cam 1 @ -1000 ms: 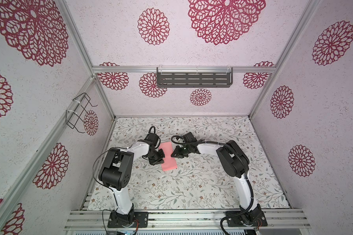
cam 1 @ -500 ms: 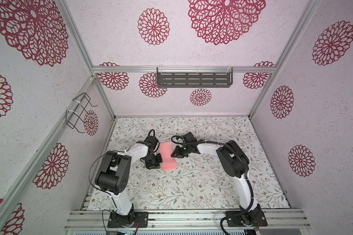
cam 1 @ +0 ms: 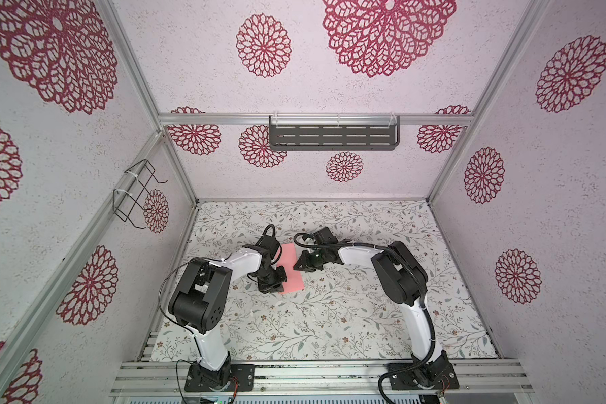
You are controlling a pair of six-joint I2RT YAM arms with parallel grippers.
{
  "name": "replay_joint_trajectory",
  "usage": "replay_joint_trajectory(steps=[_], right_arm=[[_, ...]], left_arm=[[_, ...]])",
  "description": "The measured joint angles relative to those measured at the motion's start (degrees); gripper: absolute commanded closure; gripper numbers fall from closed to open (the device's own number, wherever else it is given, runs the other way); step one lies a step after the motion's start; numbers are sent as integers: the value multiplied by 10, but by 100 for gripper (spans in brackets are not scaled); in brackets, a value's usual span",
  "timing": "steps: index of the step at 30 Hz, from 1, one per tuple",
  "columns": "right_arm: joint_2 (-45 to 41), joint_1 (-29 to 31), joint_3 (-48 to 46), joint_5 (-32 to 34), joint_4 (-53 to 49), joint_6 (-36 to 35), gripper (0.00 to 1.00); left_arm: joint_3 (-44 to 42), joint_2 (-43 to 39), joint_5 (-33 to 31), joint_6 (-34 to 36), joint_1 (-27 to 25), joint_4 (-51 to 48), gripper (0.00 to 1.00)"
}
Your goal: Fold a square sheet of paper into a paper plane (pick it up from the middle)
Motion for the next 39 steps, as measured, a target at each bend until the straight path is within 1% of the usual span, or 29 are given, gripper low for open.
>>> replay_joint_trajectory(steps=[5, 9, 11, 14, 16, 19, 21, 26, 29, 32, 35, 39], right_arm=[[0, 0, 0, 0, 0, 0, 85], [0, 0, 0, 0, 0, 0, 85], [0, 0, 1, 0, -1, 0, 85], [0, 0, 4, 0, -5, 0, 85], [0, 0, 6, 0, -7, -1, 85], [0, 1, 10, 0, -11, -2, 83], [0, 1, 14, 0, -12, -4, 81], [0, -2, 34, 4, -38, -8, 75], [0, -8, 48, 9, -61, -11, 72], [-10, -15, 49, 19, -71, -10, 70], [-45, -21, 27, 36, -71, -9, 70], [-127, -33, -40, 75, -48, 1, 70]], left_arm=[[5, 0, -29, 22, -2, -30, 92], [8, -7, -51, 34, 0, -60, 89], [8, -15, -55, 36, 6, -73, 85], [8, -37, -48, 28, 21, -68, 76], [5, -51, -35, 7, 33, -44, 68], [-12, -59, -14, -30, 43, 3, 62], [-26, -57, -4, -52, 46, 26, 59], [-44, -47, 20, -92, 46, 66, 57], [-42, -32, 38, -97, 43, 81, 57], [-32, -20, 51, -96, 37, 92, 57], [-16, -3, 69, -95, 26, 104, 57], [15, 26, 91, -95, 1, 122, 55]])
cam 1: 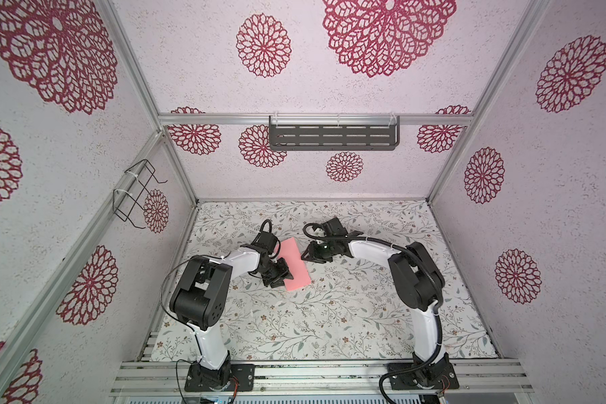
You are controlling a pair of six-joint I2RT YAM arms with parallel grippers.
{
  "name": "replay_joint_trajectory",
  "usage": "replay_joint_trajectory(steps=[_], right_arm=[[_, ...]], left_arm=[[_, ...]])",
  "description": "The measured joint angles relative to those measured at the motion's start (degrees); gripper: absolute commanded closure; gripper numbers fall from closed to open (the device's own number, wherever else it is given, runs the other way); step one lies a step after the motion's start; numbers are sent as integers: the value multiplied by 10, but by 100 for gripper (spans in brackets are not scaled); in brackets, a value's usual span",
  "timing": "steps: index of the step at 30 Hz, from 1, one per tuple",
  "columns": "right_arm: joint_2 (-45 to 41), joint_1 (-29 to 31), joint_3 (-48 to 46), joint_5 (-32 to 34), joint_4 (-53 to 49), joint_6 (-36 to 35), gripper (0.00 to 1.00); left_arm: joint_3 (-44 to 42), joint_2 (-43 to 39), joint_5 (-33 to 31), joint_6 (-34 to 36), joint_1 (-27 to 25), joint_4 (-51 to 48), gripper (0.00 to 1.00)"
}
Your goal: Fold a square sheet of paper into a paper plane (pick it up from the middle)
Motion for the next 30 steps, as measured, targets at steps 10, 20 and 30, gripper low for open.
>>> replay_joint_trajectory(steps=[10, 20, 30], right_arm=[[-114, -31, -122, 80, 62, 45, 73], [-165, 27, -144, 193, 57, 64, 74], [-217, 40, -149, 218, 100, 53, 75]], left_arm=[[30, 14, 35, -3, -35, 33, 47], [42, -23, 26, 19, 27, 42, 66], [133, 100, 23, 40, 20, 63, 75]])
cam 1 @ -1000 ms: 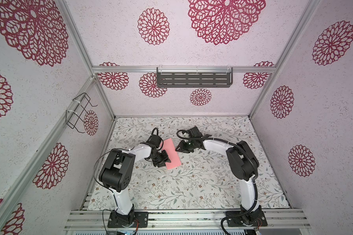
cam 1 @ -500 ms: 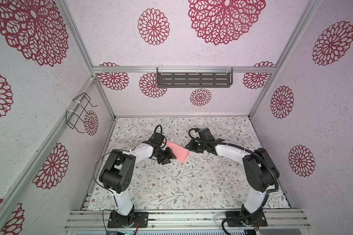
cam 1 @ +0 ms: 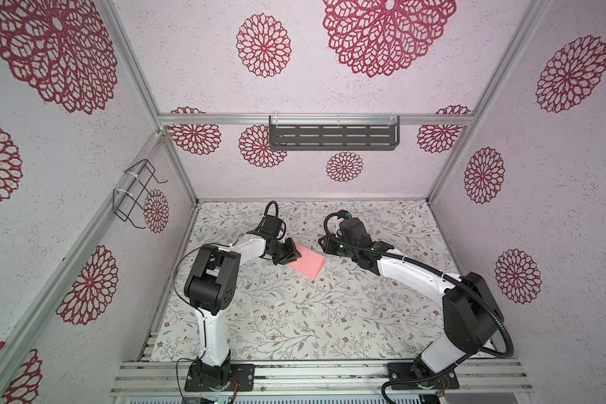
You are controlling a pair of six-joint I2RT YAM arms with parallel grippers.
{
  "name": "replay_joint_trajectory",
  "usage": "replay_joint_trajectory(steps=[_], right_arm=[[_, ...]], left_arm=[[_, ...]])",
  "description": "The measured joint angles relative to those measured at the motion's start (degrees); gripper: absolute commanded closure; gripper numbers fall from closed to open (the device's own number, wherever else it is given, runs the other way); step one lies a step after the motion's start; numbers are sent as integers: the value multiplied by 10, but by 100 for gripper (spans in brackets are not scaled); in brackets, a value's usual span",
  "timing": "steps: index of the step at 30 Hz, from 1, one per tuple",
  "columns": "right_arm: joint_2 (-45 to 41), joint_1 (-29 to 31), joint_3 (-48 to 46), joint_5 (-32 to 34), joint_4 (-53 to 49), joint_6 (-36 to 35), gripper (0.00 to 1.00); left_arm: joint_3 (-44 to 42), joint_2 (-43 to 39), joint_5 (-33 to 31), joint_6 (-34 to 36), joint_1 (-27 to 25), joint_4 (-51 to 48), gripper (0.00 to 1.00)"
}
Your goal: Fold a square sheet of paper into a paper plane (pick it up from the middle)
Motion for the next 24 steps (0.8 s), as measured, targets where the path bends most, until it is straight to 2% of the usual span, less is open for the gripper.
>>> replay_joint_trajectory(steps=[9, 15, 24], right_arm=[[154, 3, 17, -127, 37, 40, 84], [203, -1, 28, -164, 31, 71, 85], [249, -2, 95, -202, 1, 72, 88]], left_arm=[[27, 31, 2, 31, -6, -9, 78], [27, 31, 3, 49, -6, -19, 81], [27, 31, 4, 66, -6, -30, 84]])
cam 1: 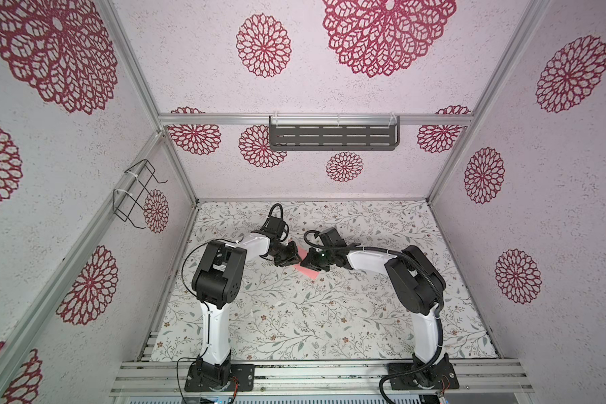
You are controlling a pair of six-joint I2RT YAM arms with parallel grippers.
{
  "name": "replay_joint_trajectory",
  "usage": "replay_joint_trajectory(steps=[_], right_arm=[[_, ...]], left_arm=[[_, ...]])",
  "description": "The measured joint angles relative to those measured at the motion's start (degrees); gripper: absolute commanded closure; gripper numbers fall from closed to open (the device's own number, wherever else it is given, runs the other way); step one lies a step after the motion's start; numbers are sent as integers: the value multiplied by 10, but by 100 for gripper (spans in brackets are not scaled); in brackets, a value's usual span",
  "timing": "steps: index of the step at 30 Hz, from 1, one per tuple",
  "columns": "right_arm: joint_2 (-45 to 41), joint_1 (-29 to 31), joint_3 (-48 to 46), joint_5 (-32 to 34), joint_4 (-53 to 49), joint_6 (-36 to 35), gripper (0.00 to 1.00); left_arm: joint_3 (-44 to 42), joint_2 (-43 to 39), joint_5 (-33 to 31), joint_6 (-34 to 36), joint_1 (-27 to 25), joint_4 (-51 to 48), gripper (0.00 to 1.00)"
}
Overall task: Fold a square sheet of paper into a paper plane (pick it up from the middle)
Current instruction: 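Hold the sheet with the right gripper while the left gripper releases and draws back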
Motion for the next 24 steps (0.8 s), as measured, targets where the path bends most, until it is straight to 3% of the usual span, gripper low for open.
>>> replay_joint_trajectory(steps=[24], right_arm=[[19, -4, 11, -13, -52, -6, 88]], left_arm=[[-46, -34, -11, 52, 9, -14, 85]])
